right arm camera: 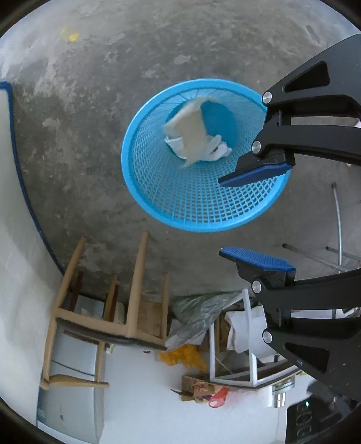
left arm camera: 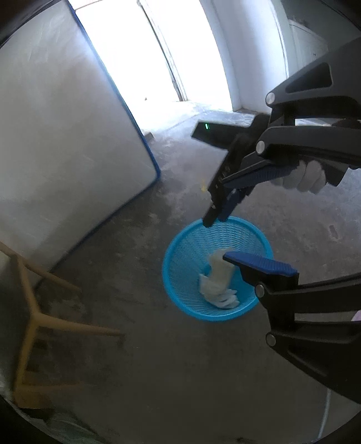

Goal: Collect trash
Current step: 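Return both tools to the table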

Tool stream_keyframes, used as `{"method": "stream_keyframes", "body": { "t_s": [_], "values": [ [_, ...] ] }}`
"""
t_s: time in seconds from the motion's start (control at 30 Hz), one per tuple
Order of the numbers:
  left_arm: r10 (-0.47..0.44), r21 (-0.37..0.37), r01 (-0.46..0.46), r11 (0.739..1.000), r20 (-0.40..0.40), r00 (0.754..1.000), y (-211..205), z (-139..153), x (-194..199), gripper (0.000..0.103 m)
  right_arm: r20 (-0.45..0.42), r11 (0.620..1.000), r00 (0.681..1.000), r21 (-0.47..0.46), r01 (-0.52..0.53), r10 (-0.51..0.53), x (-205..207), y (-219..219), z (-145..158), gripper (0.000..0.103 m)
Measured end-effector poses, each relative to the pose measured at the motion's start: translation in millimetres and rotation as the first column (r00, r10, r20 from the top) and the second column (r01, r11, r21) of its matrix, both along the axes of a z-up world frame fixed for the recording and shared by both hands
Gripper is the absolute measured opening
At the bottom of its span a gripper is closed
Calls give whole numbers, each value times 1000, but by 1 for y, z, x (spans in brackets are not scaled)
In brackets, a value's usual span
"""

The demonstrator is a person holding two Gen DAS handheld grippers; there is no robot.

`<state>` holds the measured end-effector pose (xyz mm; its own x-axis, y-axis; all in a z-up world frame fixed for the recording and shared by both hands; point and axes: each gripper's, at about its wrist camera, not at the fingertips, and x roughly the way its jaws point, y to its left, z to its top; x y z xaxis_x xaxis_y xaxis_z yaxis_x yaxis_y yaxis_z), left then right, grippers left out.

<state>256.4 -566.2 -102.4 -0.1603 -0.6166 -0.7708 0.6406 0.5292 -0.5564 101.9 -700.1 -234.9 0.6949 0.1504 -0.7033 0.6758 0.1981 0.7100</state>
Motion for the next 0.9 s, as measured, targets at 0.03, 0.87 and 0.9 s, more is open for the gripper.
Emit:
{"method": "stream_keyframes", "body": {
  "t_s": [0.03, 0.87, 0.9],
  "values": [
    [2, -13, -2, 1000, 17, 1000, 5, 9, 1, 48, 5, 1000, 1000, -9, 2, -2, -1, -1, 2, 45],
    [515, -241, -460, 855, 509, 690, 516, 202, -86, 78, 283, 825, 793, -365, -431, 539, -41, 221, 206, 69],
    [533, -248, -477, 843, 504, 680, 532, 194, -99, 78, 290, 807, 767, -366, -463, 572, -34, 236, 211, 69]
  ]
}}
